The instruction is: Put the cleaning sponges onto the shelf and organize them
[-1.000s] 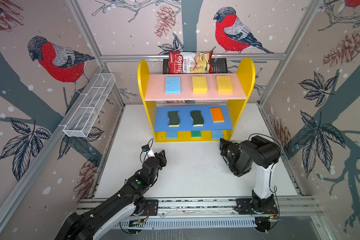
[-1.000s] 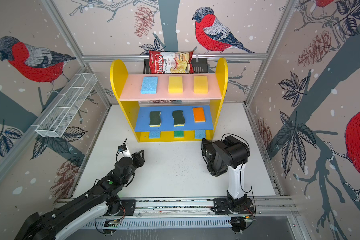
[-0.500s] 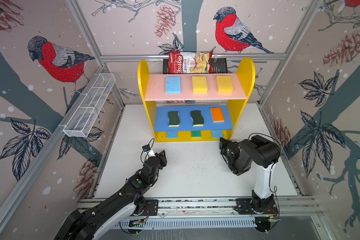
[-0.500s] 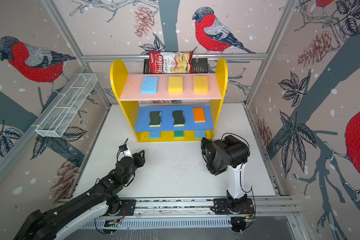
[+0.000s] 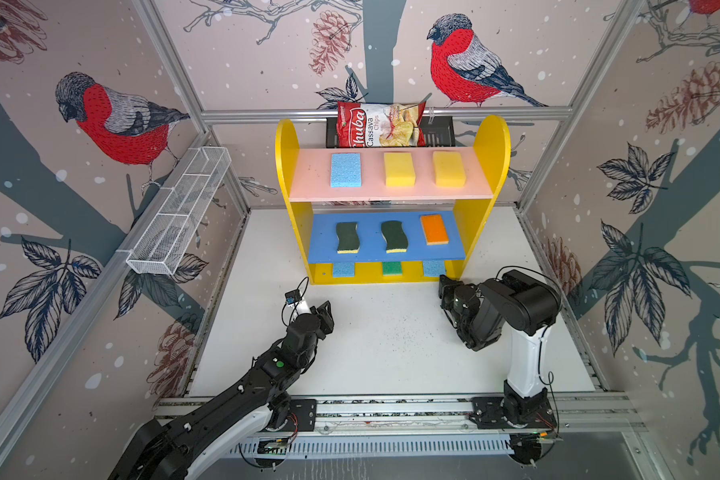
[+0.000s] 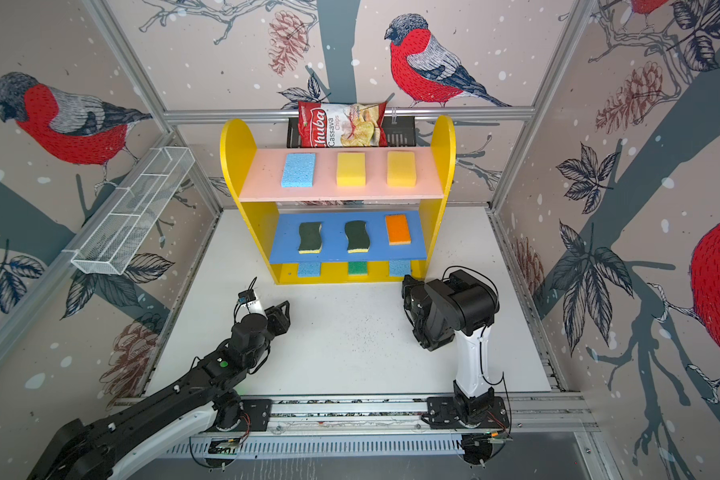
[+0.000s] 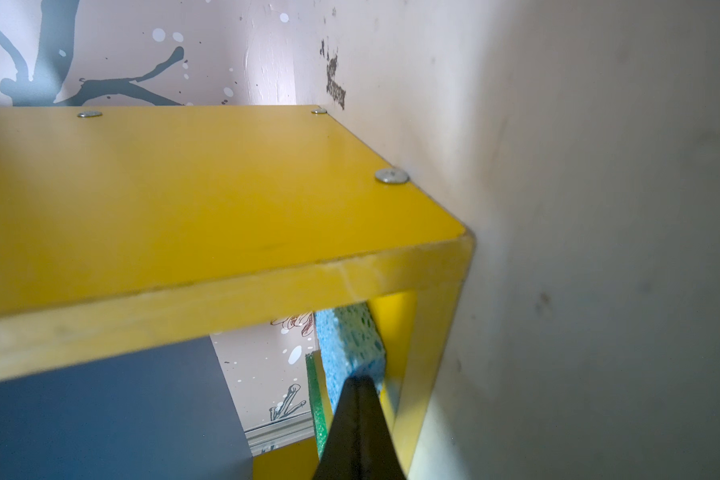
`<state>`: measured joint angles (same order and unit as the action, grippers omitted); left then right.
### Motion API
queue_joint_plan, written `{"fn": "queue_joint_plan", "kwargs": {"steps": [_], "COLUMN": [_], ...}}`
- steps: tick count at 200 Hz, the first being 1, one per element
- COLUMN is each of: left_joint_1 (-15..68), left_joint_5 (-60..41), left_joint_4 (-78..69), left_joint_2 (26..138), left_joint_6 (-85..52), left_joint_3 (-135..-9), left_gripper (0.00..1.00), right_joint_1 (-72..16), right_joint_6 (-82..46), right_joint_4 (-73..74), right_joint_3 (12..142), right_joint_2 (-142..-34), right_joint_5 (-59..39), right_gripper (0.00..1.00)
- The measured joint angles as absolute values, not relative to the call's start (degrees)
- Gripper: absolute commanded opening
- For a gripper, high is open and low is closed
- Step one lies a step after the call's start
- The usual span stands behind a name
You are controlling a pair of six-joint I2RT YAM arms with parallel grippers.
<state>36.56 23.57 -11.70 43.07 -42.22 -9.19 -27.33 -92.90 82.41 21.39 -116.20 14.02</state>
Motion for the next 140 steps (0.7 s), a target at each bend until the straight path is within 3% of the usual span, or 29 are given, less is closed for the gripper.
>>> {"fn": "queue_joint_plan", "kwargs": {"steps": [140], "left_joint_1": [36.53], "left_joint_5": [23.57], "left_joint_4": [-12.53], "left_joint_2": [42.17], "left_joint_6": [-43.07], "left_joint_3": [-8.47], "left_gripper": [0.52], "right_joint_1": [-27.51], "right_joint_6": [-92.51], "right_joint_4": [82.13], "right_joint_3": [21.58], "right_joint_2": [-116.16], "right_joint_5": [13.56], "right_gripper": [0.00]}}
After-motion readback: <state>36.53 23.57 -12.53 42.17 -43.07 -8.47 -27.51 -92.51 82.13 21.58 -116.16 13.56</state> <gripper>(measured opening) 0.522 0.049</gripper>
